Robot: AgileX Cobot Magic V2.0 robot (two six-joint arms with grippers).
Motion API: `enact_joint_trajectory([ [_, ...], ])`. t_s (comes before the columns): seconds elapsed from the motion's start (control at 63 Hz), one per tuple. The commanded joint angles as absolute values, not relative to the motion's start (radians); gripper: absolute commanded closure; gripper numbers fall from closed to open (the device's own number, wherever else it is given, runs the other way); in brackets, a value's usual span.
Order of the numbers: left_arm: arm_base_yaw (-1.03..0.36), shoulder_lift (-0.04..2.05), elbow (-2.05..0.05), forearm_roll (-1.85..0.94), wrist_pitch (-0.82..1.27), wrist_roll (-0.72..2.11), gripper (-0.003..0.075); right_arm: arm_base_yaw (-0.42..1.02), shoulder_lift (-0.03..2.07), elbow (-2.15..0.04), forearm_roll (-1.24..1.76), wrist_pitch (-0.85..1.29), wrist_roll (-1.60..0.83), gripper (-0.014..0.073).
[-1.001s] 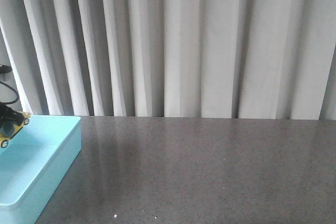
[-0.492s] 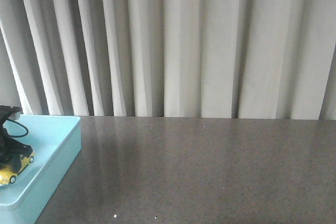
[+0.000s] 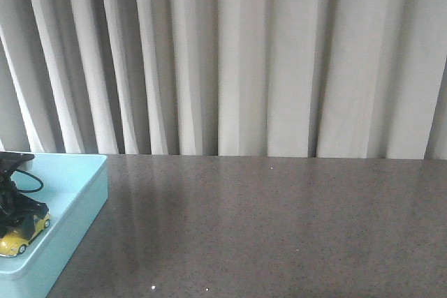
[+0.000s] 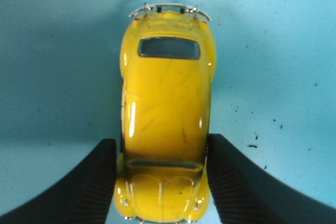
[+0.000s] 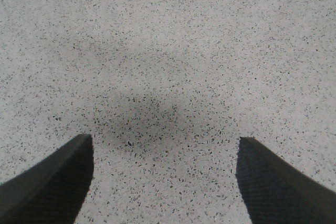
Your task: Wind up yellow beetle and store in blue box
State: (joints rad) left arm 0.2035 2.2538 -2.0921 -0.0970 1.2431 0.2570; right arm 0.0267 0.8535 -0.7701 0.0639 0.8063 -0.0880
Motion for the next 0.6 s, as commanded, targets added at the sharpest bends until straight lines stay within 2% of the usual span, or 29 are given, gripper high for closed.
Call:
enact_joint_trajectory([
  [0.0, 0.198, 2.185, -2.122, -0.114, 1.239, 0.246, 0.0248, 0.029, 0.844, -0.795, 0.060, 0.757, -0.088, 0.0049],
  [0.095, 0.198, 2.165, -2.124, -0.115, 1.250, 0.247, 0.0219, 0.029, 0.844, -0.795, 0.060, 0.756, -0.088, 0.0049],
  [0.588, 0.198, 1.896, -2.122, -0.189, 1.250, 0.246, 0.0221, 0.029, 0.844, -0.795, 0.060, 0.756, -0.088, 0.0049],
])
